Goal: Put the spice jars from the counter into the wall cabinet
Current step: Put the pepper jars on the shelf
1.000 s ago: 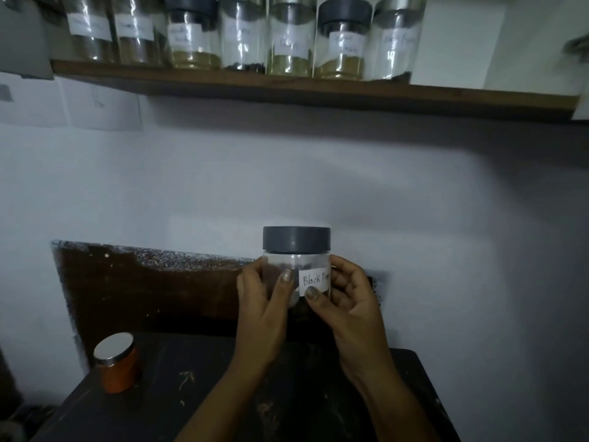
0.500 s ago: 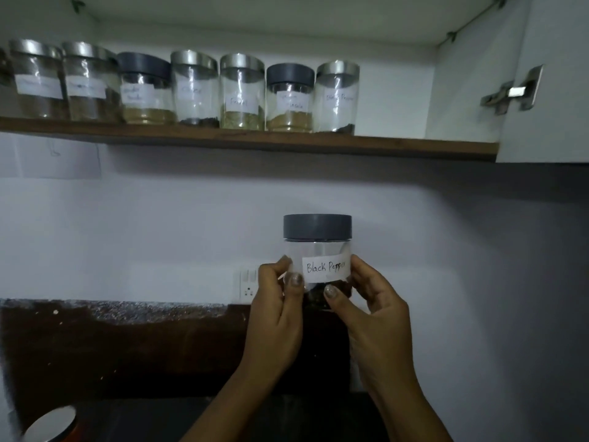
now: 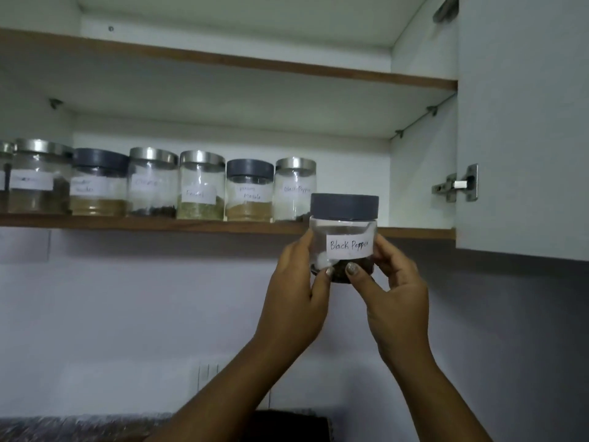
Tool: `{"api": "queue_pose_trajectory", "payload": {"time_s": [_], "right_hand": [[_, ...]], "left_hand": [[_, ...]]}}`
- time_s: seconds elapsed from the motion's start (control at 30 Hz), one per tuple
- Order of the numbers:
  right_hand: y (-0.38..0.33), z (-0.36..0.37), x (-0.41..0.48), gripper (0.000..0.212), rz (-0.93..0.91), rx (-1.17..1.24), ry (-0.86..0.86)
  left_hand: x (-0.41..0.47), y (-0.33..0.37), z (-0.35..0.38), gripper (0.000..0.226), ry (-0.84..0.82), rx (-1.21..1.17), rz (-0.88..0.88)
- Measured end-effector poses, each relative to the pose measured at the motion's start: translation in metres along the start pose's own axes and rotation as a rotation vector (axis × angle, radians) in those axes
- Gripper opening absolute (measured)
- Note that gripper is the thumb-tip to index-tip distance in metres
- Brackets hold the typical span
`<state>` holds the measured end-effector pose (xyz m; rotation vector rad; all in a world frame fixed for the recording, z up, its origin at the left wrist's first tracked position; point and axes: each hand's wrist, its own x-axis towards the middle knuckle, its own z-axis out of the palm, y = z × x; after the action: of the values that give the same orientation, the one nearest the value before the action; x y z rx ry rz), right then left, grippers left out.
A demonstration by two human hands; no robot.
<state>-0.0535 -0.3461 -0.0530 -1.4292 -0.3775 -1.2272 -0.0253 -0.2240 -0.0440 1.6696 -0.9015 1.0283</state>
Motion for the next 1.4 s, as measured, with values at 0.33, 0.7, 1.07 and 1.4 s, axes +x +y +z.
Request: {"api": "queue_pose_trajectory", "payload": {"time_s": [0.33, 0.7, 1.07, 1.4], "right_hand": [[0.023, 0.006, 0.092, 0.054, -0.135, -0.222, 0.051], [0.052, 0.008, 0.123, 0.047, -0.084, -0.621, -0.085], [0.058, 0.023, 0.129, 0.051, -0.023, -0.945, -0.111], [0.05, 0.037, 0.084, 0.07, -0.099, -0.828, -0.083]], "left_hand": [[0.08, -0.015, 0.046, 0.056, -0.003, 0.114, 0.058], [0.099, -0.042, 0.07, 0.051, -0.018, 0.463, 0.085], [0.096, -0.042, 0.073, 0.052, 0.025, 0.642, 0.101], [0.072, -0.05, 0.053, 0.059, -0.049, 0.547, 0.236]]}}
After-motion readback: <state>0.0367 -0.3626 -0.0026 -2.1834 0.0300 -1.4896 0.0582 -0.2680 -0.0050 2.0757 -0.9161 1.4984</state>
